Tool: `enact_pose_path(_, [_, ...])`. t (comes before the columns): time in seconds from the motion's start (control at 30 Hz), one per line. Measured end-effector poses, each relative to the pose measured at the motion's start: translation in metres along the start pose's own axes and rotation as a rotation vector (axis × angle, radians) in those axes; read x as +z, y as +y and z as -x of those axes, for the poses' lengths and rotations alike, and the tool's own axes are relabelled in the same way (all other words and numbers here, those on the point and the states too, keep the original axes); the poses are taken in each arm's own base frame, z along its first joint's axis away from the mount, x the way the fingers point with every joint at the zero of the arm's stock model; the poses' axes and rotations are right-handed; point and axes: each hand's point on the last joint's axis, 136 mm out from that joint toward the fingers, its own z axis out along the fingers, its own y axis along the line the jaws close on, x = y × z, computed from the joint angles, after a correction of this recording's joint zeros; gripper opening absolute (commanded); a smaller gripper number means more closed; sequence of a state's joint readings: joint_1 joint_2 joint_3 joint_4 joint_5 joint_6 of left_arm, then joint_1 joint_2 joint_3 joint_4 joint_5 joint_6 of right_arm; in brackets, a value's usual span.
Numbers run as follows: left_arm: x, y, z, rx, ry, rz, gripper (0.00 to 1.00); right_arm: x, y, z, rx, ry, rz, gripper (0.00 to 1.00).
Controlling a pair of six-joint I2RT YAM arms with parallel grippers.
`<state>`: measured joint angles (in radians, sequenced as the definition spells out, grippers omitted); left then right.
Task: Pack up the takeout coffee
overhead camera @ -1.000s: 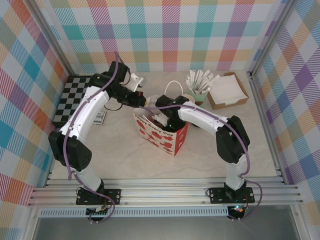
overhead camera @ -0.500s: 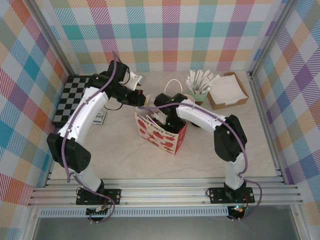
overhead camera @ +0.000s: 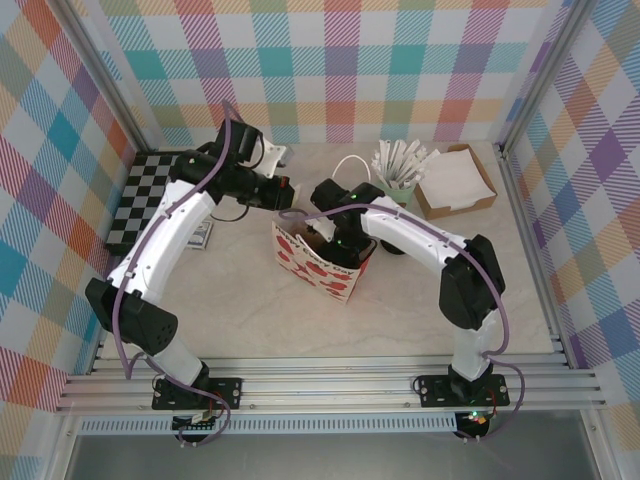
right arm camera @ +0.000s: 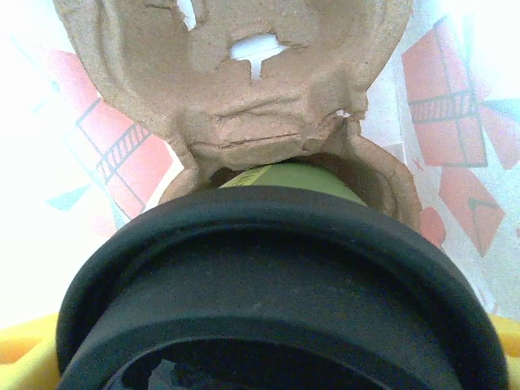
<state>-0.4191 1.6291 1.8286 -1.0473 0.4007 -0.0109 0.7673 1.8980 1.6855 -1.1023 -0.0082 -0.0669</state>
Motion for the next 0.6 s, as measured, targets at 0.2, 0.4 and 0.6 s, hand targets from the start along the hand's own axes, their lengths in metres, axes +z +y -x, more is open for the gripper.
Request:
enact_pose_path(0.2, [0.000, 0.001, 0.001, 0.004, -0.003, 0.015, 0.00, -0.008, 0.001, 0.004, -0.003, -0.035, 0.001, 1.00])
enact_pose_path(0.4, [0.000, 0.001, -0.001, 0.003, 0.005, 0.022, 0.00, -0.016, 0.002, 0.009, -0.005, -0.072, 0.003, 1.00])
enact_pose_path(0.6, [0.000, 0.002, -0.005, 0.000, 0.017, 0.029, 0.00, -0.020, 0.002, 0.015, -0.008, -0.098, 0.002, 1.00])
